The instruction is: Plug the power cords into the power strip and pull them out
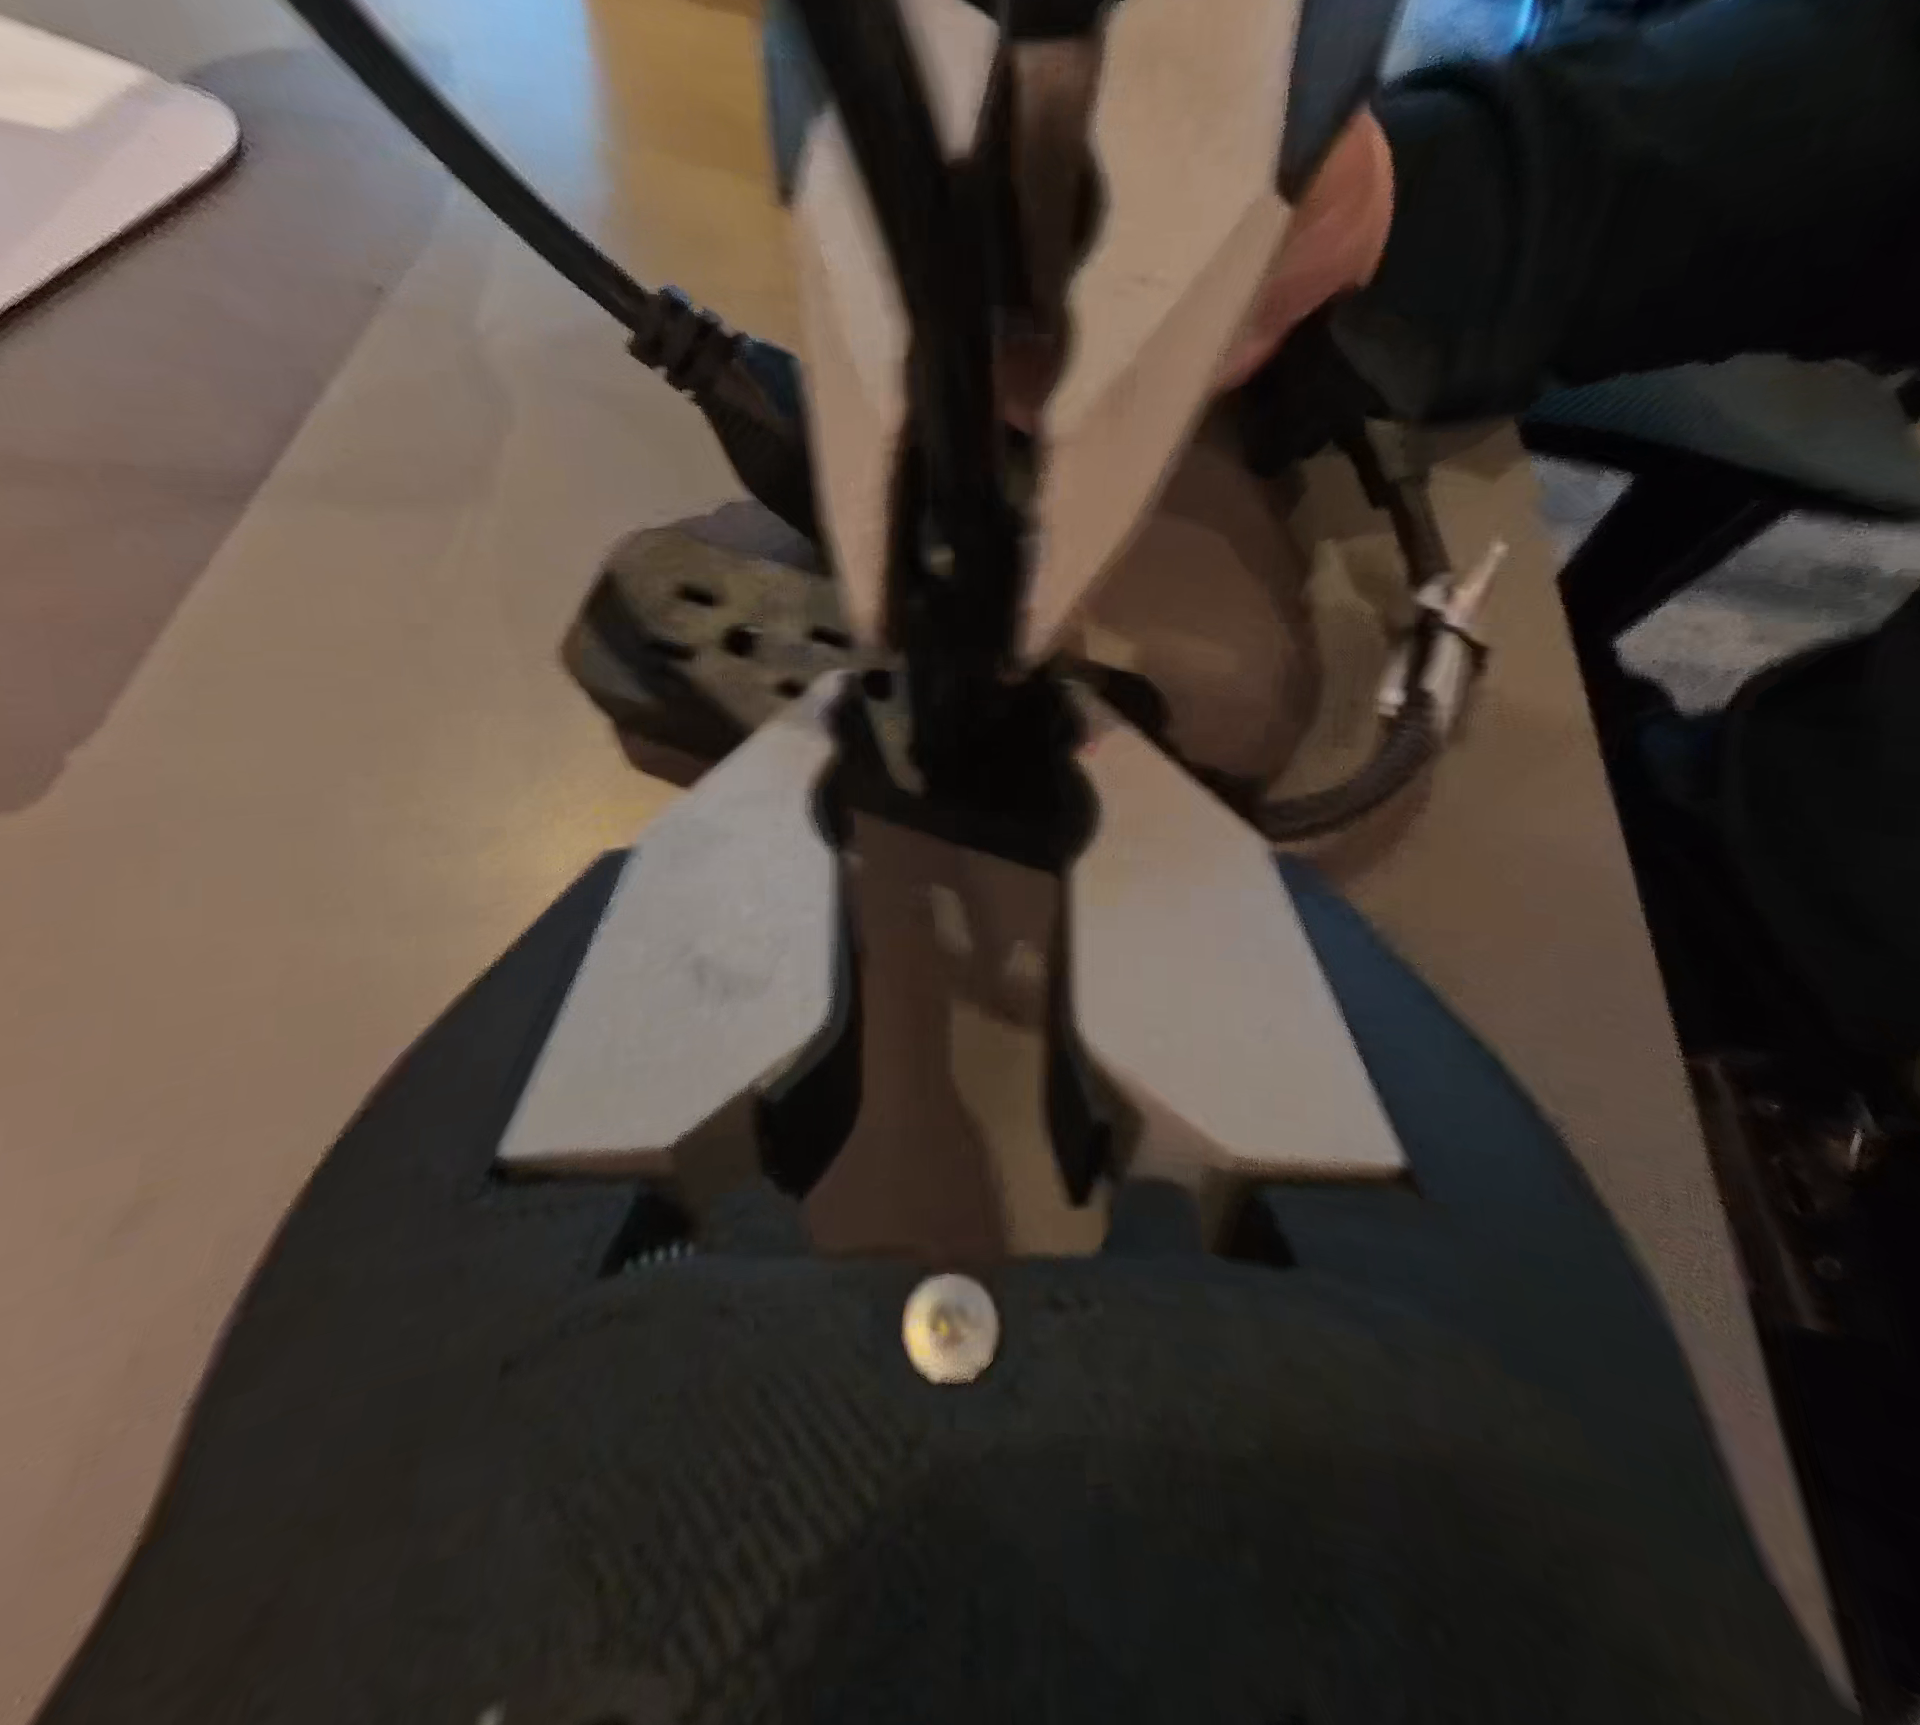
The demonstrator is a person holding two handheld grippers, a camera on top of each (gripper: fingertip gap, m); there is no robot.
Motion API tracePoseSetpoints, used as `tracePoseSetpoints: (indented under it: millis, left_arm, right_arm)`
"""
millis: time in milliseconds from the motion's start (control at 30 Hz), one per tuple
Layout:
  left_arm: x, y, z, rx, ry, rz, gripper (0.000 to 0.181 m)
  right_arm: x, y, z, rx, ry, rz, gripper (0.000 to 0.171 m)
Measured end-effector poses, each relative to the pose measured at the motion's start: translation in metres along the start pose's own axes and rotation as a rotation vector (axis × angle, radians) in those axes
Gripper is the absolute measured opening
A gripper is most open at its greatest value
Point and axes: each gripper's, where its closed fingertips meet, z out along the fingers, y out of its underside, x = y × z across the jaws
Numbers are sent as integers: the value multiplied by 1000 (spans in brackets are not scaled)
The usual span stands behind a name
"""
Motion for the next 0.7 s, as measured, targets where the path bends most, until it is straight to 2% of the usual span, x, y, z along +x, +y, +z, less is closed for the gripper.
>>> tracePoseSetpoints:
  millis: [33,67,167,333,433,533,700]
  left_arm:
    - [1,3,3,-31,-23,58,26]
    - [2,3,2,-40,-34,94,25]
    - [3,5,2,-26,1,43,26]
    - [8,4,3,-19,6,91,26]
    - [7,5,6,-34,18,34,26]
    - [-5,4,5,-31,-52,25,29]
    - [2,5,5,-29,3,38,31]
  right_arm:
    - [0,1,1,-11,15,-13,12]
    - [-1,1,0,-6,19,-19,11]
    - [-2,1,1,-5,29,-36,11]
    - [-13,4,-3,-55,23,-167,11]
    - [-2,5,-5,-46,15,-100,11]
    - [9,1,-2,-18,63,-7,11]
    - [-6,3,-3,-78,136,-211,11]
